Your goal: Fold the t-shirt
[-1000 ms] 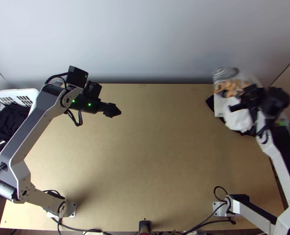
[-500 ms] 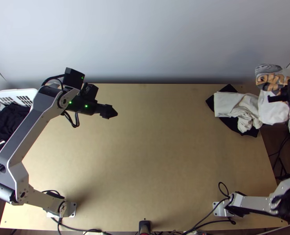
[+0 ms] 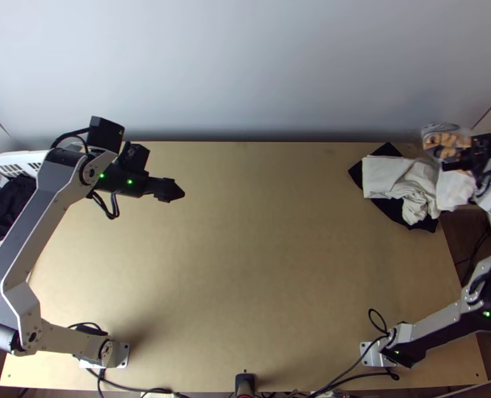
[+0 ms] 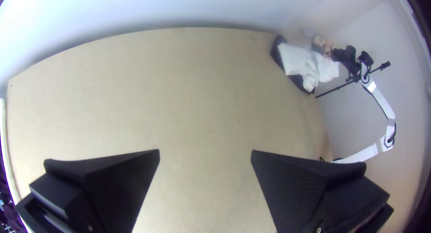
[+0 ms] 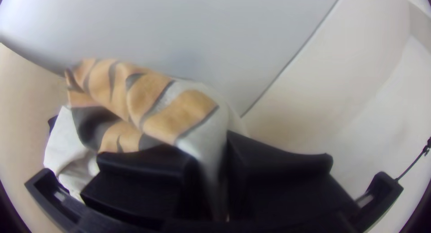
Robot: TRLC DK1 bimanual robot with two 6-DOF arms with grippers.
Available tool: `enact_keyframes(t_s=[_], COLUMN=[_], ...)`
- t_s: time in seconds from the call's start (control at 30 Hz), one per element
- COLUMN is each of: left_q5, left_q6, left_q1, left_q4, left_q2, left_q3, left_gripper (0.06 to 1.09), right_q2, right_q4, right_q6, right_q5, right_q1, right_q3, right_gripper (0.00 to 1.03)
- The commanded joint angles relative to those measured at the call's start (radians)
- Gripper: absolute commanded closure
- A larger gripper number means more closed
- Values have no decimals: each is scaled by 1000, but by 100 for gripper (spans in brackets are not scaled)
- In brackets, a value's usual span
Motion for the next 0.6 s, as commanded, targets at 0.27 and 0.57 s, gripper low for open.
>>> enact_keyframes(t_s=[0.27,0.57], left_q5=[2,4], left_q6=[30,28], left_q1=[92,84], left_q4=[-8,6], left_q2=[-76,-67], left_q3=[-86,-95], left_gripper=[10,10], right_q2=[47,-49], right_q4=[8,17], right_q6=[155,159], right_q5=[119,128], right_q1=[251,301], right_q3=[-32,-188], right_gripper=[100,100])
